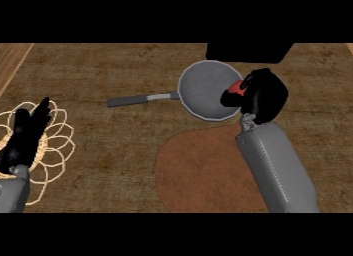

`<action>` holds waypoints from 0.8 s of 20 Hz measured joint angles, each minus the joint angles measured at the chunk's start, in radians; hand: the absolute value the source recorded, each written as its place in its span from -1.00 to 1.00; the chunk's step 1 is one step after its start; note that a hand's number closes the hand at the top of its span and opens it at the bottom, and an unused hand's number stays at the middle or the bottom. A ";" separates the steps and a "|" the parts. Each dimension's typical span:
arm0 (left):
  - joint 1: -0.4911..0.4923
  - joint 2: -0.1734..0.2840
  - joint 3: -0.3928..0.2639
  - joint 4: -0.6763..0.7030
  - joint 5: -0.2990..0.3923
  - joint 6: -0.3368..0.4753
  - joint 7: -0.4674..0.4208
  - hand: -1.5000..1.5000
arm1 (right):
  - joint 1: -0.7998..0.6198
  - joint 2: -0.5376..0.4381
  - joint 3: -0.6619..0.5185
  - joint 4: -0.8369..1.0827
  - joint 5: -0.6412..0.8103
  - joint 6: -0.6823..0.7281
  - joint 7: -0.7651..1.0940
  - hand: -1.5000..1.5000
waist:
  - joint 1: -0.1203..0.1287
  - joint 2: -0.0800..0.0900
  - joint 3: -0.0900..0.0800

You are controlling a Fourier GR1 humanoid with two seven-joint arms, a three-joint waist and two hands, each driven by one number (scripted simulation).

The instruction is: Pick the bell pepper from the cutting board and place it in the pan

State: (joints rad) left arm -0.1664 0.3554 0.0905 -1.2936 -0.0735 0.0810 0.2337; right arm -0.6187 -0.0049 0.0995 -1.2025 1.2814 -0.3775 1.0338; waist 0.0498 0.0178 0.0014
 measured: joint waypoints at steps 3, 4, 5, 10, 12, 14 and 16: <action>-0.011 0.006 0.002 -0.008 0.000 -0.006 0.008 0.00 | -0.070 0.001 -0.064 0.161 -0.062 -0.100 -0.050 1.00 | 0.007 0.002 0.000; -0.016 0.010 0.003 -0.010 0.001 -0.010 0.012 0.00 | -0.097 0.001 -0.082 0.217 -0.081 -0.130 -0.065 1.00 | 0.009 0.003 0.001; -0.011 0.008 0.002 -0.013 -0.001 -0.010 0.009 0.00 | -0.115 0.002 -0.100 0.265 -0.100 -0.167 -0.082 1.00 | 0.012 0.004 0.001; -0.024 0.005 -0.003 -0.007 0.000 -0.021 0.000 0.00 | -0.169 0.002 -0.189 0.431 -0.238 -0.324 -0.203 -1.00 | 0.031 0.015 0.002; -0.035 -0.002 -0.007 -0.007 -0.002 -0.020 0.005 0.00 | -0.188 0.002 -0.215 0.489 -0.301 -0.370 -0.256 -1.00 | 0.037 0.017 0.003; -0.039 -0.004 -0.014 -0.009 -0.005 -0.024 0.005 0.00 | -0.207 0.002 -0.235 0.539 -0.353 -0.411 -0.307 -1.00 | 0.049 0.021 0.003; -0.045 -0.008 -0.015 -0.008 -0.008 -0.017 0.010 0.00 | -0.228 0.003 -0.261 0.581 -0.399 -0.441 -0.367 -1.00 | 0.048 0.022 0.004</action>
State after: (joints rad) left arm -0.2117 0.3470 0.0759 -1.3012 -0.0817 0.0636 0.2438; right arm -0.8470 -0.0020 -0.1620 -0.6213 0.8827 -0.8183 0.6665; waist 0.0977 0.0397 0.0051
